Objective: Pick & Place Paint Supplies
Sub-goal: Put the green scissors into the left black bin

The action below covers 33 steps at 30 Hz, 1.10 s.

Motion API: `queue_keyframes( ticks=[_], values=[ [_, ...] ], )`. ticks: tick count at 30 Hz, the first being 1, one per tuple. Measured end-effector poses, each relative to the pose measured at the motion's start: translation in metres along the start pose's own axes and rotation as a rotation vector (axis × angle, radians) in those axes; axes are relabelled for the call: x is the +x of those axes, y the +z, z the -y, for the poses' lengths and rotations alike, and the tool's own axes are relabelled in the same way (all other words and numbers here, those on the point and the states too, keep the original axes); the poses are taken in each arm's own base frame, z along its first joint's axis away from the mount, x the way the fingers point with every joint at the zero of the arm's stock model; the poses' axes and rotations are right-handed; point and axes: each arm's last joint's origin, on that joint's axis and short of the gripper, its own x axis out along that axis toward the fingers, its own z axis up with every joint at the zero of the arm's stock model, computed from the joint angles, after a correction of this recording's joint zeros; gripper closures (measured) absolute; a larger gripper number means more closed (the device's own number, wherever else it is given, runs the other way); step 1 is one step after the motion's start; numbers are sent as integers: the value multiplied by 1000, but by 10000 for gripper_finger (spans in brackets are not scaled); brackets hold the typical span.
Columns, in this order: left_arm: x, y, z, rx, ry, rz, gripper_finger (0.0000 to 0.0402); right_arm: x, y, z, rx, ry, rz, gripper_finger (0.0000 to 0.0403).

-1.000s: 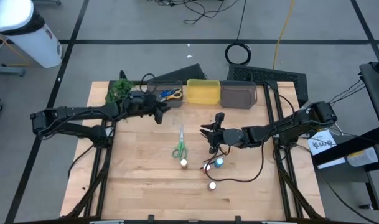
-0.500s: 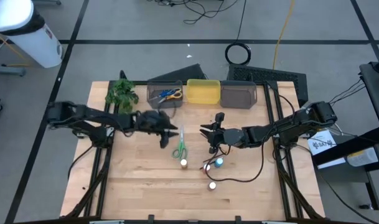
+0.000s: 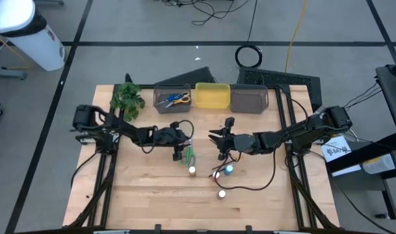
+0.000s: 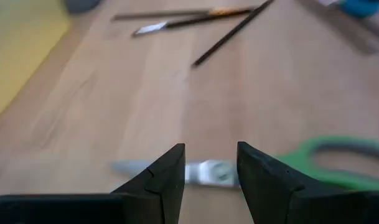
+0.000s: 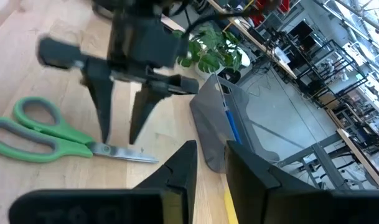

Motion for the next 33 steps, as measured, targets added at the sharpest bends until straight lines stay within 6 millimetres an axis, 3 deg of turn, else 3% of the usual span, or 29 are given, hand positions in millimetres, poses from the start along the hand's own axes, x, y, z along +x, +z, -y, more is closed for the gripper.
queue_keyframes(
  ticks=[11, 18, 24, 28, 33],
  values=[
    [14, -18, -18, -155, 126, -78, 247, 0, 0, 0, -1, 0, 0, 332],
    [14, -22, -43, -556, 332, -39, 247, 0, 0, 0, 0, 0, 0, 332],
    [17, -15, -60, -808, 250, -1, 247, 0, 0, 0, 0, 0, 0, 332],
    [21, -1, -67, -794, 204, 38, 247, 0, 0, 0, -1, 0, 0, 332],
    [26, 19, -65, -513, 198, 59, 247, 0, 0, 0, -2, 0, -2, 332]
  ],
)
